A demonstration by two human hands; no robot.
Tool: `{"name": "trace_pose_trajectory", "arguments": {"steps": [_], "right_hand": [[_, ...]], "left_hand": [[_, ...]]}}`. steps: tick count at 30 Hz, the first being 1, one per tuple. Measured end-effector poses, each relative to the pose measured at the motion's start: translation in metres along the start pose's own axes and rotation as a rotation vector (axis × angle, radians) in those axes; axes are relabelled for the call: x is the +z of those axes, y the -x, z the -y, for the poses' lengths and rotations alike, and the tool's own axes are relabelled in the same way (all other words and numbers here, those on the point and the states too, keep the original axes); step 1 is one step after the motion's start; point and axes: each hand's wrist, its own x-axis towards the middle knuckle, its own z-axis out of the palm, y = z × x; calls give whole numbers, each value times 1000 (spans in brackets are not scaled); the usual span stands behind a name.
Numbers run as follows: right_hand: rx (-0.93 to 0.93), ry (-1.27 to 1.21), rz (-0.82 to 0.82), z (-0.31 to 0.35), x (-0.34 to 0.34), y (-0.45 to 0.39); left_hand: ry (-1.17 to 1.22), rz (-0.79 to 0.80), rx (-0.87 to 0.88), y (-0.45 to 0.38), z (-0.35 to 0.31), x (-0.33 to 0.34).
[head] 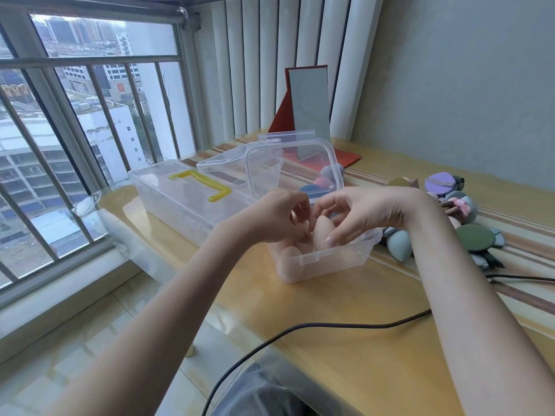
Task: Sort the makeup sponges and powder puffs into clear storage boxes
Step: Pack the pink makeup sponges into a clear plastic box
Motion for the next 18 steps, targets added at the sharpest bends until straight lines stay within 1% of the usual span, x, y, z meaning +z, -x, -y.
{"name": "trace_pose_trajectory", "arguments": {"steps": [4, 8, 13, 18], "right_hand": [[-3, 82, -87, 6, 3, -5], [25, 177, -56, 12, 12, -11], [111, 305, -94, 16, 20, -18], [164, 233, -55, 17, 23, -22]], "left_hand": [[-10, -6, 12, 0, -1, 0], [-84, -7, 13, -1, 0, 2], [-82, -3, 17, 0, 0, 3], [-94, -6, 23, 0, 1, 4]]}}
